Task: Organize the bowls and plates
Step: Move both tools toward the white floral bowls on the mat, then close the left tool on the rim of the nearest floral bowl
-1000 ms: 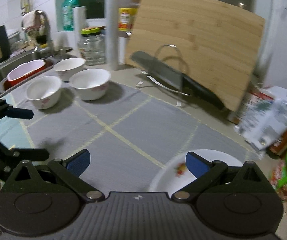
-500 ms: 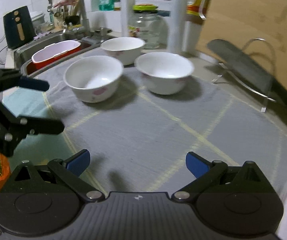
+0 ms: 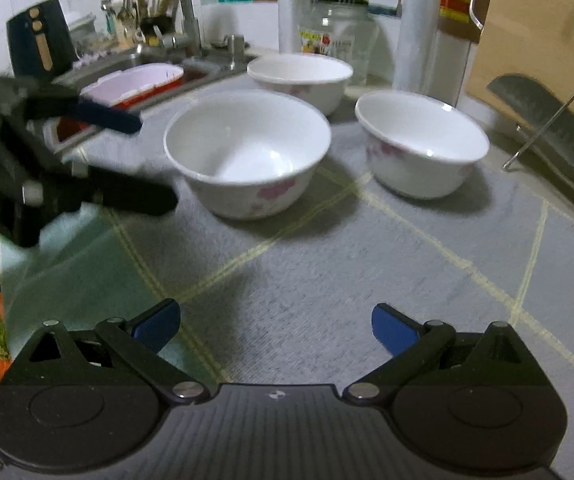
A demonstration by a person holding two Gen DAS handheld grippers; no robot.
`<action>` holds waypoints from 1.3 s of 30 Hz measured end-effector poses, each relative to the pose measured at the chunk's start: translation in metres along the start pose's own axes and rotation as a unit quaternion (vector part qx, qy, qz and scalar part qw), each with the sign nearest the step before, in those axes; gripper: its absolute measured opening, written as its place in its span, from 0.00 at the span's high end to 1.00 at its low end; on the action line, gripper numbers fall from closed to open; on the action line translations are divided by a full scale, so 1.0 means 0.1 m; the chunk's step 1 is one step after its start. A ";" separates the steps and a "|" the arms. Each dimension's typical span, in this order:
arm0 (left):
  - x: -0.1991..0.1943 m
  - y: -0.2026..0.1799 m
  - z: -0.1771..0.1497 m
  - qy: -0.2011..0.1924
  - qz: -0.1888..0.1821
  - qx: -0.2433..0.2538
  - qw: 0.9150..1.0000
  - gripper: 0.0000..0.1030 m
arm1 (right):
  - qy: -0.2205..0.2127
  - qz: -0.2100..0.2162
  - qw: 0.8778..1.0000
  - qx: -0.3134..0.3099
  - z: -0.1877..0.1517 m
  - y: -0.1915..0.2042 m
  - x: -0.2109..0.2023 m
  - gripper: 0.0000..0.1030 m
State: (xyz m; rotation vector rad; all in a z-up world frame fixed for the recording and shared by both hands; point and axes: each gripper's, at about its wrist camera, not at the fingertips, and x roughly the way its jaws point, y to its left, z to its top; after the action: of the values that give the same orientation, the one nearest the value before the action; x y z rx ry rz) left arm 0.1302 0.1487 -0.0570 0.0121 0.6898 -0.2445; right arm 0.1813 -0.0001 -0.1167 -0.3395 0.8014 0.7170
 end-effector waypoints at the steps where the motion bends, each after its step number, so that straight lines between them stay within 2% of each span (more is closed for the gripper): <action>1: 0.01 0.03 0.02 -0.001 -0.004 -0.002 1.000 0.01 | -0.003 -0.007 1.000 -0.014 -0.01 0.05 0.02 0.00; 8: 0.13 0.23 0.21 -0.004 -0.036 -0.019 0.999 0.01 | -0.019 -0.009 1.000 -0.007 0.01 0.07 0.06 0.00; 15: 0.27 0.27 0.40 0.000 -0.056 0.007 0.998 0.01 | -0.025 -0.010 1.000 -0.005 0.13 0.09 0.16 0.00; 24: 0.45 0.30 0.43 0.023 -0.073 0.028 0.997 0.03 | -0.062 -0.003 0.998 -0.012 0.29 0.17 0.16 0.00; 28: 0.49 0.33 0.45 0.024 -0.079 0.026 0.996 0.11 | -0.067 -0.002 0.997 -0.024 0.36 0.18 0.19 0.01; 30: 0.50 0.34 0.46 0.026 -0.083 0.025 0.996 0.18 | -0.068 -0.001 0.997 -0.029 0.38 0.18 0.21 0.05; 34: 0.52 0.35 0.48 0.026 -0.085 0.029 0.996 0.21 | -0.072 0.008 0.997 -0.023 0.43 0.16 0.22 0.16; 39: 0.55 0.35 0.48 0.031 -0.087 0.028 0.995 0.29 | -0.084 0.010 0.996 -0.013 0.45 0.15 0.20 0.18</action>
State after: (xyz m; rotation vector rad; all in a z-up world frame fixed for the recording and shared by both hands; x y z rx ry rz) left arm 0.2097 0.1661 -0.0572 0.0125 0.7475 -0.4325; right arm 0.2040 0.0434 -0.1023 -0.2914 0.6381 0.7641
